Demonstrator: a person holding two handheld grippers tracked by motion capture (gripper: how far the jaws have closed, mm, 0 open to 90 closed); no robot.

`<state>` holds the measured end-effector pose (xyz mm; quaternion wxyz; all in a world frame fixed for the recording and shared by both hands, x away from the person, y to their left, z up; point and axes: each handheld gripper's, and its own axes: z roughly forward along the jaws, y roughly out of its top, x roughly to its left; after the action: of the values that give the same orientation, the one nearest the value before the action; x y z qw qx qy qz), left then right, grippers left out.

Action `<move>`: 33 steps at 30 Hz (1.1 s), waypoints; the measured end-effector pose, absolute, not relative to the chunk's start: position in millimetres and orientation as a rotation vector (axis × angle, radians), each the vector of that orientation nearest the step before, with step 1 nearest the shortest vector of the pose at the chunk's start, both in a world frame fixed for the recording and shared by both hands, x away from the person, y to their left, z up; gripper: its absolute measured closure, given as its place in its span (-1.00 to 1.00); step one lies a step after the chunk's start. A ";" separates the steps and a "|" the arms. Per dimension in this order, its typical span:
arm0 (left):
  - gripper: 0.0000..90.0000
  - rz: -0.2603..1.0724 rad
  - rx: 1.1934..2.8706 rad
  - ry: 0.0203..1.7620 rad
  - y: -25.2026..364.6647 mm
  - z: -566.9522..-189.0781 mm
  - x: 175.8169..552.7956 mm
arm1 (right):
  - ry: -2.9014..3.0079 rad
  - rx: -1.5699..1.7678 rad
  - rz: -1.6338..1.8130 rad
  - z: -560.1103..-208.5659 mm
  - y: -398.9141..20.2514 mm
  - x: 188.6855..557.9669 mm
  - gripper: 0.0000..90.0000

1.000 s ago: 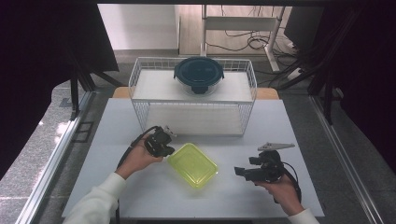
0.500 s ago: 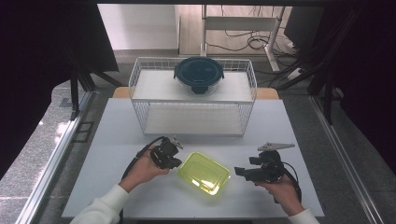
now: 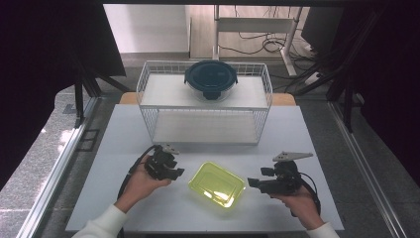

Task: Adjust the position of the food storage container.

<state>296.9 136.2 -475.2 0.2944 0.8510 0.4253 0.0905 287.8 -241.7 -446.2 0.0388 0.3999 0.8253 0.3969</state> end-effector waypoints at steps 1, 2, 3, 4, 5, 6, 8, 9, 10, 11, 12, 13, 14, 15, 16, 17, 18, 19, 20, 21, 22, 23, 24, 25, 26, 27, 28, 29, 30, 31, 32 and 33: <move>-0.18 0.235 2.247 1.147 139.9 -474.4 292.2 | 2.537 1.217 1.210 -445.5 -239.9 286.6 -0.23; -0.29 0.220 2.234 1.158 143.6 -473.8 288.2 | 2.546 1.199 1.199 -444.6 -237.6 285.2 -0.17; -0.38 0.212 2.223 1.164 147.5 -473.6 284.8 | 2.556 1.181 1.187 -443.9 -235.0 283.4 -0.09; -0.42 0.193 2.209 1.170 151.6 -473.2 281.5 | 2.570 1.162 1.178 -443.2 -232.4 281.7 -0.02; -0.46 0.182 2.200 1.173 154.2 -472.8 279.9 | 2.585 1.137 1.168 -442.3 -228.7 279.5 0.07; -0.48 0.165 2.182 1.176 157.6 -472.2 277.7 | 2.597 1.116 1.163 -441.7 -226.5 278.1 0.15; -0.51 0.142 2.152 1.185 163.2 -471.6 273.2 | 2.632 1.068 1.147 -440.4 -220.0 274.1 0.30; -0.53 0.142 2.140 1.187 165.2 -471.8 270.8 | 2.649 1.045 1.139 -440.1 -216.4 272.2 0.37; -0.53 0.145 2.136 1.192 166.9 -472.2 268.7 | 2.665 1.029 1.136 -440.1 -213.0 270.4 0.44; -0.53 0.145 2.130 1.194 168.5 -473.1 267.2 | 2.683 1.010 1.135 -440.6 -209.3 269.2 0.52; -0.53 0.140 2.123 1.199 170.2 -473.9 266.0 | 2.704 0.987 1.126 -441.5 -205.4 267.9 0.60; -0.53 0.139 2.116 1.202 171.0 -474.6 265.4 | 2.728 0.968 1.110 -442.7 -200.0 265.7 0.70; -0.53 0.141 2.111 1.204 171.7 -475.4 264.7 | 2.743 0.954 1.101 -443.6 -196.8 264.5 0.77; -0.53 0.144 2.104 1.209 172.0 -476.1 264.0 | 2.763 0.937 1.089 -444.7 -192.5 262.8 0.82; -0.53 0.142 2.097 1.211 172.4 -476.9 263.6 | 2.780 0.917 1.076 -445.9 -188.1 261.3 0.86; -0.53 0.139 2.095 1.211 172.7 -477.5 263.6 | 2.798 0.898 1.062 -446.8 -183.4 259.4 0.90; -0.53 0.125 2.095 1.214 172.9 -478.6 263.9 | 2.811 0.884 1.051 -447.4 -179.9 258.0 0.93; -0.53 0.113 2.089 1.217 172.8 -479.7 264.2 | 2.829 0.857 1.032 -448.6 -173.8 255.7 0.96; -0.53 0.111 2.087 1.219 172.9 -480.5 264.6 | 2.845 0.837 1.011 -449.6 -168.6 253.7 0.96; -0.53 0.113 2.089 1.222 172.7 -481.2 265.0 | 2.857 0.815 0.994 -450.8 -163.4 252.0 0.97; -0.53 0.115 2.095 1.222 172.5 -481.7 265.3 | 2.871 0.790 0.977 -452.4 -158.4 250.7 0.97; -0.53 0.121 2.099 1.223 172.2 -482.1 265.4 | 2.891 0.780 0.957 -453.9 -152.8 248.7 0.97; -0.53 0.128 2.102 1.223 171.8 -482.2 265.3 | 2.909 0.761 0.937 -456.0 -147.0 247.0 0.97; -0.53 0.130 2.104 1.220 171.8 -482.1 265.2 | 2.929 0.746 0.911 -458.2 -141.3 245.0 0.97; -0.53 0.128 2.101 1.218 171.6 -481.9 265.1 | 2.943 0.719 0.889 -460.9 -135.6 243.4 0.97; -0.53 0.128 2.100 1.216 171.4 -481.9 265.0 | 2.960 0.699 0.862 -464.0 -130.1 241.9 0.97; -0.53 0.129 2.097 1.219 171.0 -482.1 265.1 | 2.975 0.679 0.836 -467.4 -124.9 240.3 0.97; -0.53 0.127 2.101 1.218 171.2 -482.2 265.4 | 2.987 0.654 0.799 -471.7 -119.0 238.3 0.97; -0.53 0.126 2.103 1.220 171.3 -482.2 265.4 | 2.992 0.639 0.776 -474.0 -115.9 237.1 0.97; -0.53 0.128 2.102 1.220 171.2 -482.2 265.4 | 2.994 0.631 0.752 -476.7 -112.5 235.7 0.97; -0.53 0.127 2.100 1.220 171.3 -482.0 265.2 | 2.998 0.617 0.738 -478.7 -110.8 235.6 0.97; -0.53 0.129 2.095 1.221 171.0 -481.8 264.8 | 3.001 0.622 0.731 -479.9 -110.1 235.8 0.97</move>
<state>264.8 171.0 -481.8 0.3490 0.8085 0.4713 0.0498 235.8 -110.1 -479.9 -0.0047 0.1973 0.9525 0.2318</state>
